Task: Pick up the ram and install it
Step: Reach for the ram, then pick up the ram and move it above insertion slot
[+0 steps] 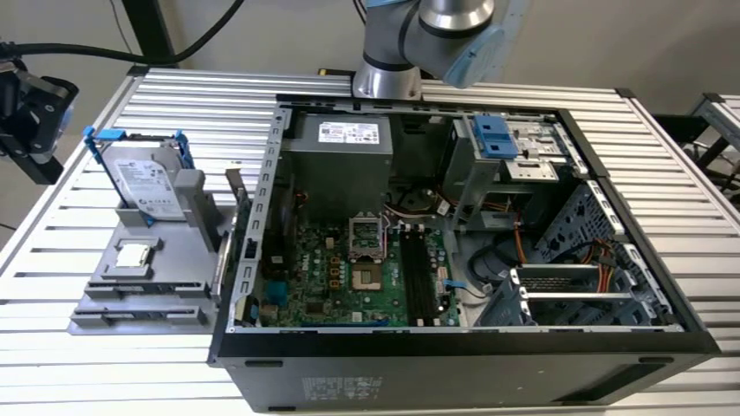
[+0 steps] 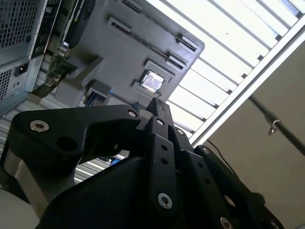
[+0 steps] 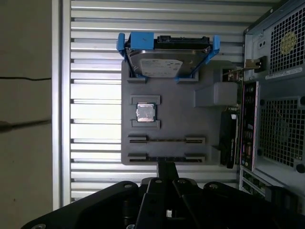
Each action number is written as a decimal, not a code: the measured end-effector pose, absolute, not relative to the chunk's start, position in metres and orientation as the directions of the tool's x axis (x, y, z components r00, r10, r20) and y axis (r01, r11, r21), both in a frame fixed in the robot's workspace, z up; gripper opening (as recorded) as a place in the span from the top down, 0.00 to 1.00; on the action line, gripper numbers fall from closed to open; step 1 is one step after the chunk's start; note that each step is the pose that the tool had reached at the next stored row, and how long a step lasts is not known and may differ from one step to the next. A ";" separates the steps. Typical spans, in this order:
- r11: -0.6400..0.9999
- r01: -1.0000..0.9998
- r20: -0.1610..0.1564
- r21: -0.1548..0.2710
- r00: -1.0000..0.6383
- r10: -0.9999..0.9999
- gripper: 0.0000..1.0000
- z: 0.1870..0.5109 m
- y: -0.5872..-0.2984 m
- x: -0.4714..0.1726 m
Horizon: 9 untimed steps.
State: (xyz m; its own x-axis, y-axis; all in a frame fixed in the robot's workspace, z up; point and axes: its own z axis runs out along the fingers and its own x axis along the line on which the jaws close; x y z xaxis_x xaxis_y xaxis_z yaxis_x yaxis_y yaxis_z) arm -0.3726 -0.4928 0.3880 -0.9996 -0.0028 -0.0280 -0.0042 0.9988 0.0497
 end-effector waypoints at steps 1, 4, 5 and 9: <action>0.999 -0.004 -0.028 0.050 -1.000 -0.003 1.00 0.388 -0.493 -0.373; 0.999 -0.010 -0.028 0.050 -1.000 -0.009 1.00 0.388 -0.493 -0.373; 0.999 -0.020 -0.028 0.050 -0.999 -0.018 1.00 0.388 -0.493 -0.373; 0.995 -0.084 -0.028 0.050 -0.996 -0.083 1.00 0.388 -0.493 -0.373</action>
State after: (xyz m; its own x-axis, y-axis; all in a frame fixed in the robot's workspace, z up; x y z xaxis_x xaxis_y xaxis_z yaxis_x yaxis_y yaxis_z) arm -0.3726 -0.4928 0.3881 -0.9962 -0.0826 -0.0277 -0.0839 0.9952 0.0497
